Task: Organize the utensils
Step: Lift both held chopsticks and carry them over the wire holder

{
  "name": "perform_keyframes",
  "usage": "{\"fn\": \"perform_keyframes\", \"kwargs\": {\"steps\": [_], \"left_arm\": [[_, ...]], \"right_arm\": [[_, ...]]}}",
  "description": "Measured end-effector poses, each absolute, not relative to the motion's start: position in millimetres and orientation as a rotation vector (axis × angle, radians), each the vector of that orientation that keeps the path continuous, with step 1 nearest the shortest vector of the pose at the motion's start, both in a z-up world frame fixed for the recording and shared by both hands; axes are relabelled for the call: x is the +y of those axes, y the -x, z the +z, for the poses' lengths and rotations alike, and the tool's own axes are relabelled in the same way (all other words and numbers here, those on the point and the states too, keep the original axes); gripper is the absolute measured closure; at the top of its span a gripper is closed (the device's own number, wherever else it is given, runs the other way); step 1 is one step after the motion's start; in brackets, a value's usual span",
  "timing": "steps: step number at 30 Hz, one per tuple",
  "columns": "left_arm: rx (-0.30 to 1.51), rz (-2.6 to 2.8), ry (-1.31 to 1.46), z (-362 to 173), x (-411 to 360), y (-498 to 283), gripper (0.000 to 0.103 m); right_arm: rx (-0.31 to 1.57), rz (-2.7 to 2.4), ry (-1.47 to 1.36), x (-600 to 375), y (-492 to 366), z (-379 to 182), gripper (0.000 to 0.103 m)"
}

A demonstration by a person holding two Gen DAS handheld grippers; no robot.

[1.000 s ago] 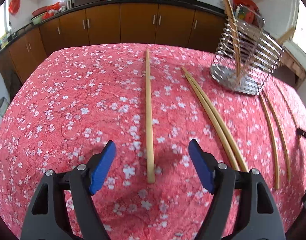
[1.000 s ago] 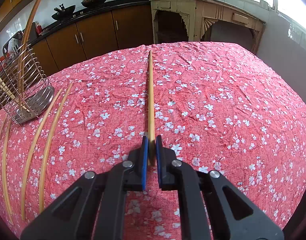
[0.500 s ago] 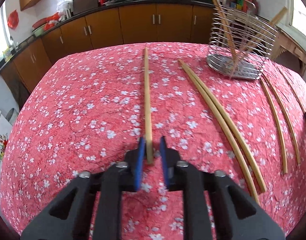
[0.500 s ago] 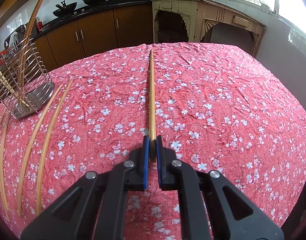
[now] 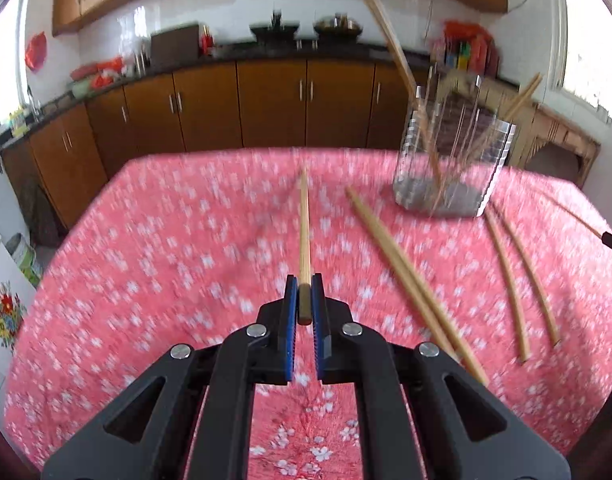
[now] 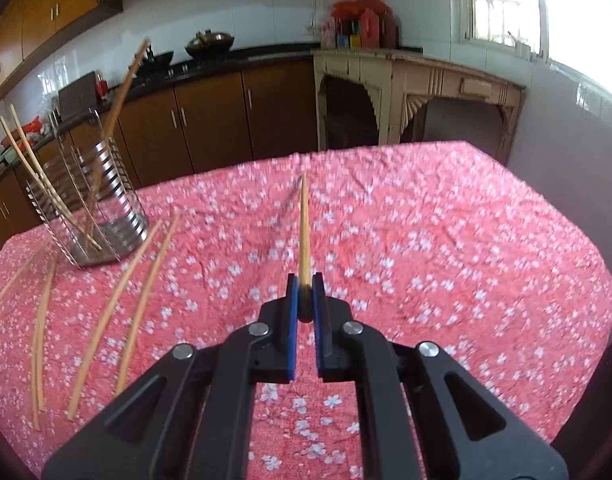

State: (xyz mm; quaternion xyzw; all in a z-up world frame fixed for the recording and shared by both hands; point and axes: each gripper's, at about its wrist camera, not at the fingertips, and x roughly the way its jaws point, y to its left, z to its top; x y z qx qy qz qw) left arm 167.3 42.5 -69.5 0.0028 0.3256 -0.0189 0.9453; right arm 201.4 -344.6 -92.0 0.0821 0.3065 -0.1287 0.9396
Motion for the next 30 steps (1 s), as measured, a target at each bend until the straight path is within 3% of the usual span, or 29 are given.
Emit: {"fn": "perform_keyframes", "kwargs": {"steps": [16, 30], "left_arm": [[0.368, 0.001, 0.11, 10, 70, -153, 0.096], [0.272, 0.001, 0.141, 48, 75, -150, 0.096]], "right_arm": [[0.336, -0.227, -0.174, -347, -175, 7, 0.095], [0.273, -0.147, -0.241, -344, -173, 47, 0.095]]}}
